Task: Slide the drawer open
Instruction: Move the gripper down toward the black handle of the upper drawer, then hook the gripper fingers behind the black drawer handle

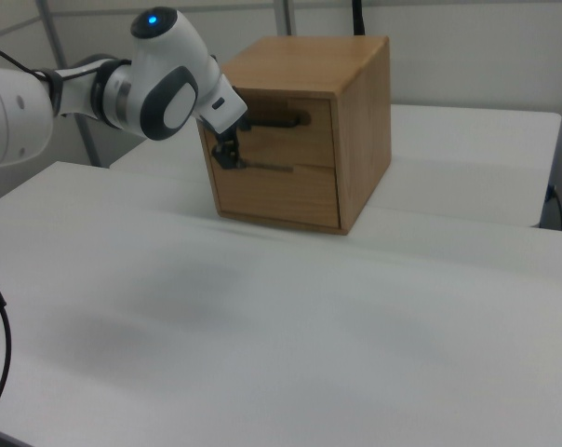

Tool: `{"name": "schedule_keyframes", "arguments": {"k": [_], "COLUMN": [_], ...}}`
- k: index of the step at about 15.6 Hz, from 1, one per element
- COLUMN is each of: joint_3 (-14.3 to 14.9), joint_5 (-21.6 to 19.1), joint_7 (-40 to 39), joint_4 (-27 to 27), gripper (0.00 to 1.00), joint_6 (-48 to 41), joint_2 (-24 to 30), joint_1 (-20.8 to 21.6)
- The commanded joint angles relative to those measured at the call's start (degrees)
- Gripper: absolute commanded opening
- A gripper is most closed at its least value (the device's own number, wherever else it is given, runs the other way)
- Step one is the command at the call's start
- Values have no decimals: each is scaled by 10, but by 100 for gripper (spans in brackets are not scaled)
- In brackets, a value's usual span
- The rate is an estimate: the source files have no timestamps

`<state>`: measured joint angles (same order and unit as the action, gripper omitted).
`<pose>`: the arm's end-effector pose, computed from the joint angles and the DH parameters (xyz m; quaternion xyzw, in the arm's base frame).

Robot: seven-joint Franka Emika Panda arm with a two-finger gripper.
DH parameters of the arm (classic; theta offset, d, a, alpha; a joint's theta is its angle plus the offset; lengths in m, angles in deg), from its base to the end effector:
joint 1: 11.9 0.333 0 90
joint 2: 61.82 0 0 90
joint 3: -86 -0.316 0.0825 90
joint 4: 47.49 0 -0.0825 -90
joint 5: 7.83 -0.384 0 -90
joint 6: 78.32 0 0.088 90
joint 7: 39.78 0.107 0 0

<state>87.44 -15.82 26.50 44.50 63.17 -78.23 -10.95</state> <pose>0.6909 -0.0041 0.5283 -0.7775 0.5584 -0.2094 0.1996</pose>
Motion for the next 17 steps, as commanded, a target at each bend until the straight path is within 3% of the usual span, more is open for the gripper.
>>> {"name": "schedule_keyframes", "arguments": {"k": [1,8,14,17], "joint_3": [1,8,11,10], "joint_5": [-12,-4,1,13], "joint_7": [43,62,66,62], "joint_4": [-8,-87,-103,-102], "gripper": [90,78,53,35], "joint_6": [83,121,145,145], "joint_2": [-21,-84,-106,-106], "joint_1": [5,35,41,40]}}
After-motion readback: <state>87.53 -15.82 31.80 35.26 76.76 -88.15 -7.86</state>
